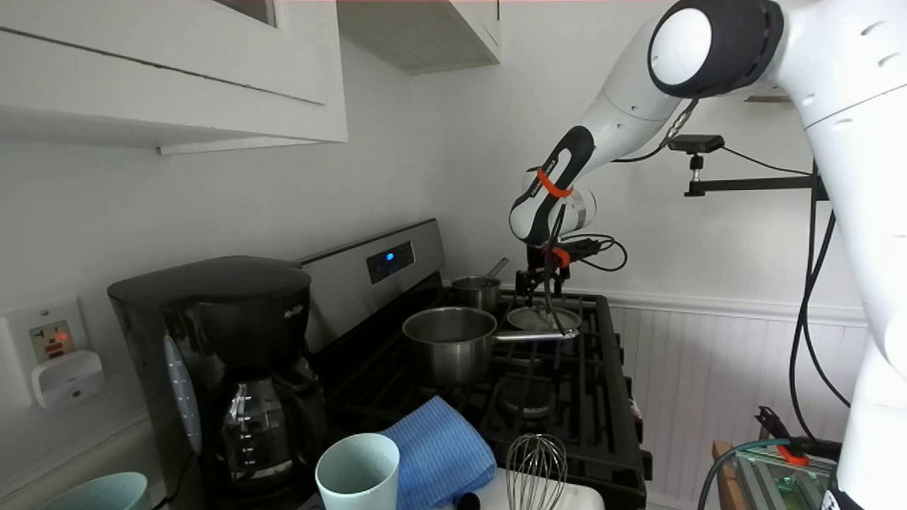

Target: Pour the liquid from the cup into the two pots then put the silver lid on the big silver pot.

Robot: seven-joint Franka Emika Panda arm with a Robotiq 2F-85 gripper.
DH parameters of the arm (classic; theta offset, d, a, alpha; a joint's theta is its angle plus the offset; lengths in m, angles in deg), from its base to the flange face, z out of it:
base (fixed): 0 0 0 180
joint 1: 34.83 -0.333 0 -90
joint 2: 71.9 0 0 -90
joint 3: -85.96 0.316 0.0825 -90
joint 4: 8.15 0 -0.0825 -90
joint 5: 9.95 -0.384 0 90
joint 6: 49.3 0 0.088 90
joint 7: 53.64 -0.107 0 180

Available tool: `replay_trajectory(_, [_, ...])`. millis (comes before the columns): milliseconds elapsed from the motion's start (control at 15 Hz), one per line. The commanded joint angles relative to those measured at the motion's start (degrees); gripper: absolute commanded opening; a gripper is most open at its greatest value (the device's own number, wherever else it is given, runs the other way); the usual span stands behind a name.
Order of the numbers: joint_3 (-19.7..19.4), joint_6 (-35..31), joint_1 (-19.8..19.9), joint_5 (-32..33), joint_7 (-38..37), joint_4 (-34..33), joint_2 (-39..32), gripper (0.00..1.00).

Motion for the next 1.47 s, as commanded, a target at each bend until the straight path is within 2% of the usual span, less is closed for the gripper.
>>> replay_trajectory(0, [0.91, 0.08, 1.67, -2.56, 1.25, -4.26, -4.41, 1.0])
replay_trajectory(200, [0.54, 0.58, 1.85, -1.94, 0.51, -6.16, -6.47, 0.98])
replay_trajectory(267, [0.53, 0.65, 1.97, -1.88, 0.49, -6.56, -6.88, 0.79])
replay_trajectory(400, [0.4, 1.08, 2.08, -1.63, 0.26, -7.61, -7.75, 0.69])
replay_trajectory(1000, [0.41, 3.01, 2.37, -1.28, 0.14, -10.28, -9.46, 0.05])
replay_trajectory(1133, [0.47, 3.38, 2.38, -1.36, 0.06, -10.62, -9.46, 0.0])
replay_trajectory(1400, [0.58, 5.26, 2.28, -1.42, 0.12, -11.16, -8.81, 0.02])
